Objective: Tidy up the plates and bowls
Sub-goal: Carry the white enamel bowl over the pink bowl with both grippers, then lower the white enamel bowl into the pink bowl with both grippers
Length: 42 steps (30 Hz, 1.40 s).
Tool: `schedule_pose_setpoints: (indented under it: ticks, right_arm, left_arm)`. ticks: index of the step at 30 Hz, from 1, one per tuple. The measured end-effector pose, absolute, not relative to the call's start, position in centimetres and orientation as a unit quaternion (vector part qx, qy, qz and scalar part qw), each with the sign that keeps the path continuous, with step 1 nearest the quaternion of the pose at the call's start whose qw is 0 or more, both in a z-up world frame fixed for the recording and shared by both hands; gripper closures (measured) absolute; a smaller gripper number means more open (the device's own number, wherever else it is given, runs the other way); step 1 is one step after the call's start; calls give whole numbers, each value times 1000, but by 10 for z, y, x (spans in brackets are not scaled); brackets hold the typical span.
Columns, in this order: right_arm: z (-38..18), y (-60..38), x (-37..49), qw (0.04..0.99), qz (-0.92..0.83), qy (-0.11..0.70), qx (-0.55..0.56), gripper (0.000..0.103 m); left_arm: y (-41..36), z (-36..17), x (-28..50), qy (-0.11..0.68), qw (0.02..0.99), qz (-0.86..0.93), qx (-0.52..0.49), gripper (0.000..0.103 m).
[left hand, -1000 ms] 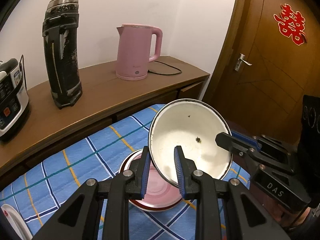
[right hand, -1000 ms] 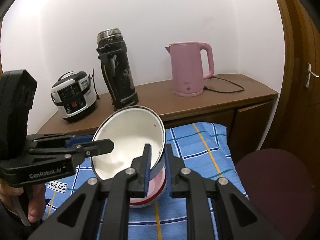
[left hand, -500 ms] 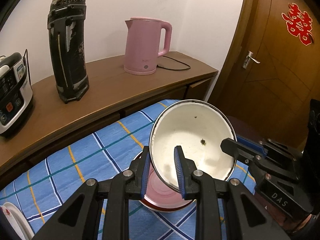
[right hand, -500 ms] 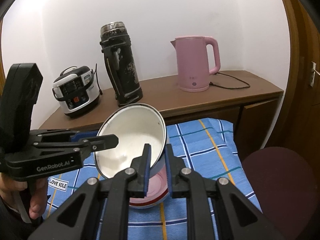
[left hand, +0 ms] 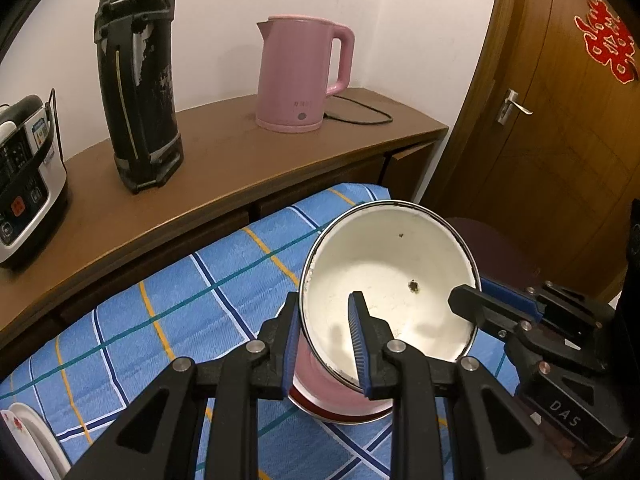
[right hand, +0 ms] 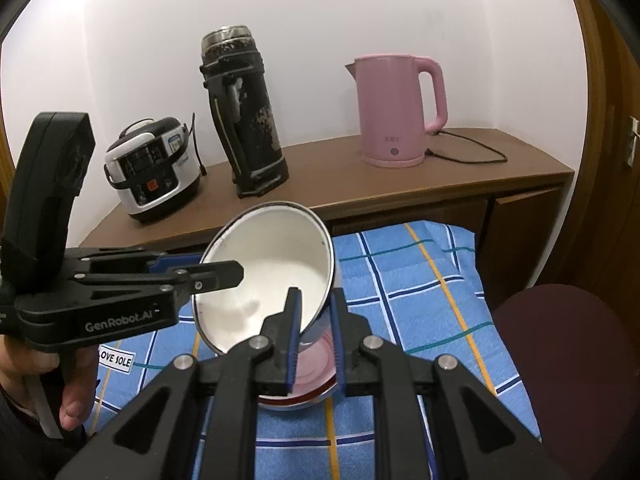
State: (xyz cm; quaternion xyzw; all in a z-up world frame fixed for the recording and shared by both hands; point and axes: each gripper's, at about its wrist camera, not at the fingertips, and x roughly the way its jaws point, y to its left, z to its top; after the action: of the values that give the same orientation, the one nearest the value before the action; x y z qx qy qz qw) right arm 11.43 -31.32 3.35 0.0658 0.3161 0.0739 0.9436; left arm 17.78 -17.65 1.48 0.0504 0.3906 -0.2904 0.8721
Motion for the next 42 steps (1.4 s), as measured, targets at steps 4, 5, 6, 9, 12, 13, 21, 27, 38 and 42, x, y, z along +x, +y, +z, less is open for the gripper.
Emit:
schedule_pose_setpoints:
  ticks: [4, 5, 6, 9, 12, 13, 21, 27, 38, 42]
  right_arm:
    - [30, -313, 116, 941, 75, 323, 66, 89]
    - [29, -313, 116, 941, 76, 324, 66, 89]
    - [28, -312, 116, 940, 76, 325, 66, 89]
    - [25, -312, 118, 939, 78, 329, 66, 89]
    - [22, -311, 120, 937, 80, 334, 65, 89]
    - [21, -310, 120, 936, 82, 336, 65, 89]
    - [14, -308, 121, 929, 92, 351, 68, 88]
    - [12, -305, 122, 927, 95, 358, 65, 88]
    - [2, -306, 125, 920, 94, 376, 65, 88]
    - [-1, -307, 126, 917, 95, 381, 67, 88]
  left_arm:
    - [-178, 11, 180, 400, 868, -287, 57, 77]
    - [-178, 10, 182, 402, 868, -287, 57, 77]
    - [-178, 9, 182, 404, 867, -286, 59, 77]
    - [-178, 6, 183, 410, 865, -283, 63, 77]
    - [-179, 4, 185, 415, 863, -281, 68, 77]
    - [-179, 3, 186, 417, 862, -280, 68, 77]
    - [-179, -2, 188, 427, 858, -272, 82, 77]
    - [-180, -6, 190, 439, 853, -266, 90, 77]
    - [-185, -14, 194, 458, 842, -265, 107, 77]
    - [-186, -17, 195, 463, 839, -263, 112, 77]
